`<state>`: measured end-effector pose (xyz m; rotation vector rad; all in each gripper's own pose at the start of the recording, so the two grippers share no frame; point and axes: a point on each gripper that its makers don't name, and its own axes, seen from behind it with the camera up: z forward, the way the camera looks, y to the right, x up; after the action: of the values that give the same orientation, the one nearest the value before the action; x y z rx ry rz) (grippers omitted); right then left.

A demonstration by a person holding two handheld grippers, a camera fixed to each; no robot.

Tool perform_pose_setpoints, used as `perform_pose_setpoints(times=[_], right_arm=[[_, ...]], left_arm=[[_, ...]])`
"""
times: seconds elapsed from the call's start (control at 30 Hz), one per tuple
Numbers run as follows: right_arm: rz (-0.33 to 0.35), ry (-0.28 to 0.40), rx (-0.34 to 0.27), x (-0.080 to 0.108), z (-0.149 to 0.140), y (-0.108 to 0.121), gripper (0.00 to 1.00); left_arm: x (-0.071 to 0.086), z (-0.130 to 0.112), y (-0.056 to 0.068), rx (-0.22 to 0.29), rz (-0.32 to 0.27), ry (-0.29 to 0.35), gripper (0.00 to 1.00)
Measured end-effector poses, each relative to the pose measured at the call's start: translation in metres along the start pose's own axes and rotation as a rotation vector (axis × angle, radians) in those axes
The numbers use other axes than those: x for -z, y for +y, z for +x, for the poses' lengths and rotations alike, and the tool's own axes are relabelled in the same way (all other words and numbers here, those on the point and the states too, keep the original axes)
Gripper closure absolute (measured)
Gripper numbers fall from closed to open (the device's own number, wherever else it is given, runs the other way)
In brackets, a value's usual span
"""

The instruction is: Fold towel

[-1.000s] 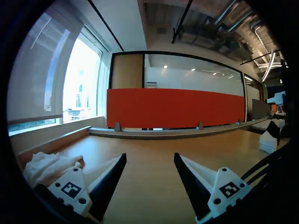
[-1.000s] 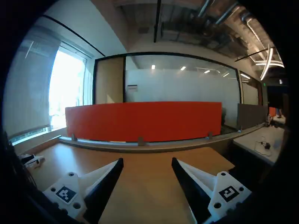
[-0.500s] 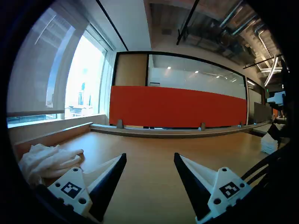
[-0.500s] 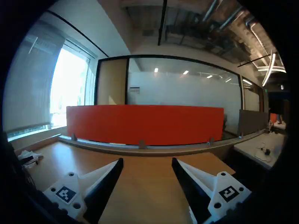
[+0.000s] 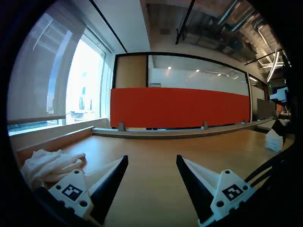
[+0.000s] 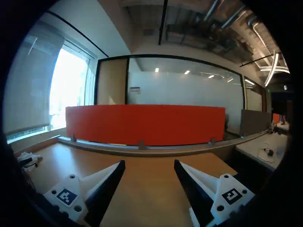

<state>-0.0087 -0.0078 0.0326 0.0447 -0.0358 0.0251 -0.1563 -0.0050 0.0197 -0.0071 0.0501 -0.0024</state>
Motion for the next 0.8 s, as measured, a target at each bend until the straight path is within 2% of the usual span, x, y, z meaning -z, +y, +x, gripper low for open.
perform_pose_setpoints(times=[0.47,0.8], right_arm=[[-0.012,0.018,-0.007,-0.002,-0.012,0.011,0.00],[-0.005,0.051,-0.009,-0.003,-0.035,0.013,0.00]], left_arm=[[0.001,0.002,0.002,-0.008,0.002,0.006,0.06],[0.001,0.000,0.002,-0.010,0.002,0.005,0.06]])
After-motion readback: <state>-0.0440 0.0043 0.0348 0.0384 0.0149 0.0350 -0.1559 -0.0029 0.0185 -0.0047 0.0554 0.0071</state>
